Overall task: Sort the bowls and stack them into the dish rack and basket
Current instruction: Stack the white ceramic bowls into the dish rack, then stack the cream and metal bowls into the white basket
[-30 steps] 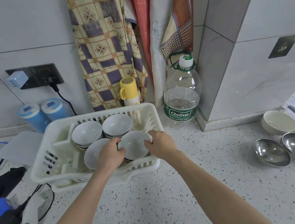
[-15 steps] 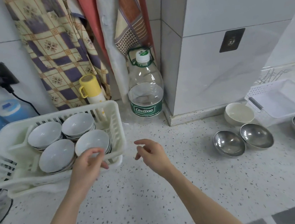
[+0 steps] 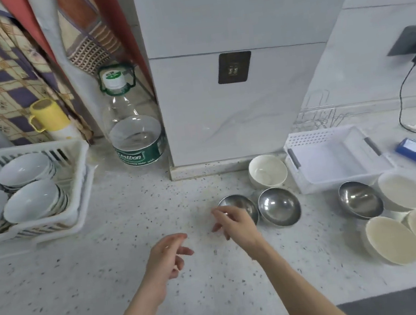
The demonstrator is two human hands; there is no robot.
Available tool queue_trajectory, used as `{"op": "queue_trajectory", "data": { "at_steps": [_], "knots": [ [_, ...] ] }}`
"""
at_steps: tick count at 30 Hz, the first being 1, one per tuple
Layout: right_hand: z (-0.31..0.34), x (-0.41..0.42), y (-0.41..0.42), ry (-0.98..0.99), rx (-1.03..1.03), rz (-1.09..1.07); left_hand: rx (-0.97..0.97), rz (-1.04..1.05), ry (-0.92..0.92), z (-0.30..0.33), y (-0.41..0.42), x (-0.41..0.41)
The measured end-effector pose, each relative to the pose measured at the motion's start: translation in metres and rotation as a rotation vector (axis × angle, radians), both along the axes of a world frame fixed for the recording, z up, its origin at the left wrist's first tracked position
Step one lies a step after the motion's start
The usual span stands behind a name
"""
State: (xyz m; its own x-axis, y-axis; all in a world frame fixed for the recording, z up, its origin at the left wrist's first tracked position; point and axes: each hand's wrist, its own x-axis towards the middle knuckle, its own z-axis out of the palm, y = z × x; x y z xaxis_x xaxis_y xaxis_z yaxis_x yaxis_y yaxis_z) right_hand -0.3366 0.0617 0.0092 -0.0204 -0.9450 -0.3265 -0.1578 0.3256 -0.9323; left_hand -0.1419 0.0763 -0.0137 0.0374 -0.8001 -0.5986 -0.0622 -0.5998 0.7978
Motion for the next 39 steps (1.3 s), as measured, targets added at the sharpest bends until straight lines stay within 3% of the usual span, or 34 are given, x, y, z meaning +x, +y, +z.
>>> {"op": "queue_trajectory", "data": {
  "at_steps": [7,14,22,26,34,39],
  "knots": [
    [-0.007,-0.087,0.048,-0.107,0.098,-0.44,0.08,-0.262,-0.023,-0.005,0.036,-0.096],
    [-0.025,-0.137,0.094,-0.122,0.168,-0.695,0.1,-0.459,-0.052,-0.015,0.055,-0.151],
    [-0.047,-0.236,0.136,-0.132,0.134,-1.341,0.155,-0.6,-0.065,-0.017,0.066,-0.255],
    [-0.054,-0.284,0.143,-0.055,0.149,-1.282,0.188,-0.65,-0.077,-0.018,0.065,-0.327],
    [-0.056,-0.384,0.176,0.036,0.272,-1.117,0.339,-0.48,-0.062,-0.029,0.086,-0.426],
    [-0.057,-0.419,0.178,0.132,0.345,-0.907,0.297,-0.304,-0.041,-0.041,0.094,-0.451]
  ]
}}
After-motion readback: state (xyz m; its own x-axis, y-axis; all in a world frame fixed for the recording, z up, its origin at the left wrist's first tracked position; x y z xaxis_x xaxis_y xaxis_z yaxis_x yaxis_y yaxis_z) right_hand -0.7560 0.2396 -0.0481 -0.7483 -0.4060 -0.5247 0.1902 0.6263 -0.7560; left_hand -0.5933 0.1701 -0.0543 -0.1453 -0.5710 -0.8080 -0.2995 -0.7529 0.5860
